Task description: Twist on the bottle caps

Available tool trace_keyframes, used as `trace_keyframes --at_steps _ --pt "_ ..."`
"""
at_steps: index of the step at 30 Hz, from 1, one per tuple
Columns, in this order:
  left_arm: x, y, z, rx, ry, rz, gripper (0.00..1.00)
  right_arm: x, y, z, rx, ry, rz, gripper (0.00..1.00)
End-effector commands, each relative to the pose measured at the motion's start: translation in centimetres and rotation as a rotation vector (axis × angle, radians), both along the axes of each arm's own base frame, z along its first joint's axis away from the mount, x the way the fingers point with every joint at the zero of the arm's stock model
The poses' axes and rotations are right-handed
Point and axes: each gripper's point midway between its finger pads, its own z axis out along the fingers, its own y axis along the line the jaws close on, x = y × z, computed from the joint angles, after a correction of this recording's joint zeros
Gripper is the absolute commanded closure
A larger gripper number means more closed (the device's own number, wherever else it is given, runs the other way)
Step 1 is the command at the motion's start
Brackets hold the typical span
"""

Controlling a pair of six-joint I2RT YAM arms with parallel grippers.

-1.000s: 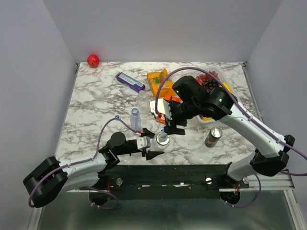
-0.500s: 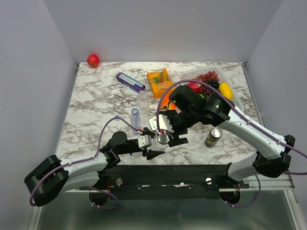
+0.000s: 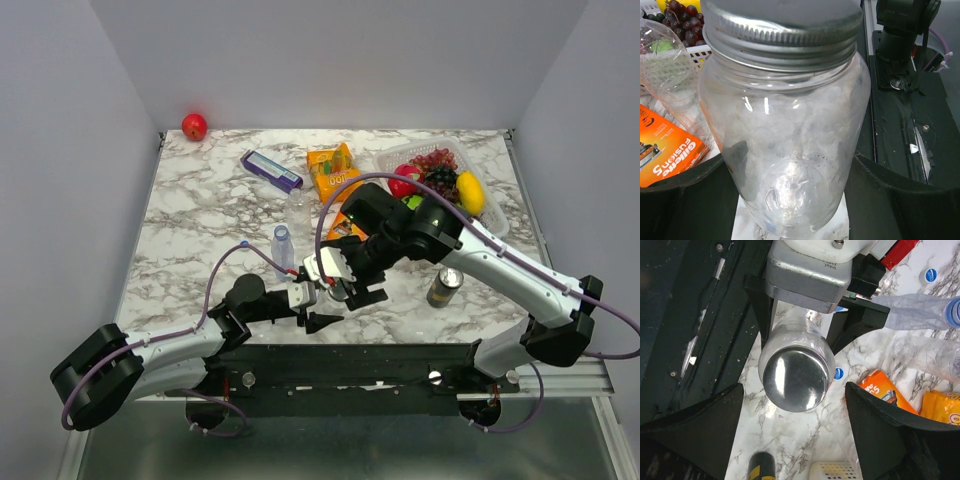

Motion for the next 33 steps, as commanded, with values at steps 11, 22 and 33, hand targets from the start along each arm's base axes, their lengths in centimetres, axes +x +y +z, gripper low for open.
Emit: trace_keyframes --at_steps 11,22,33 --pt "0.9 -0.2 1.9 -0.039 -0.057 0.022 1.00 -1.2 0.2 -1.7 -0.041 0.053 0.069 0.24" --pt "1.7 0.2 3.4 -0.087 -0.107 0.068 1.00 -1.5 0.3 -3.1 -0.057 0.160 -0.068 0.39" --pt "3.1 1.2 6.0 -0.166 -0.144 0.182 1.00 -0.9 -0.4 -4.9 -0.058 0.291 -0.323 0.41"
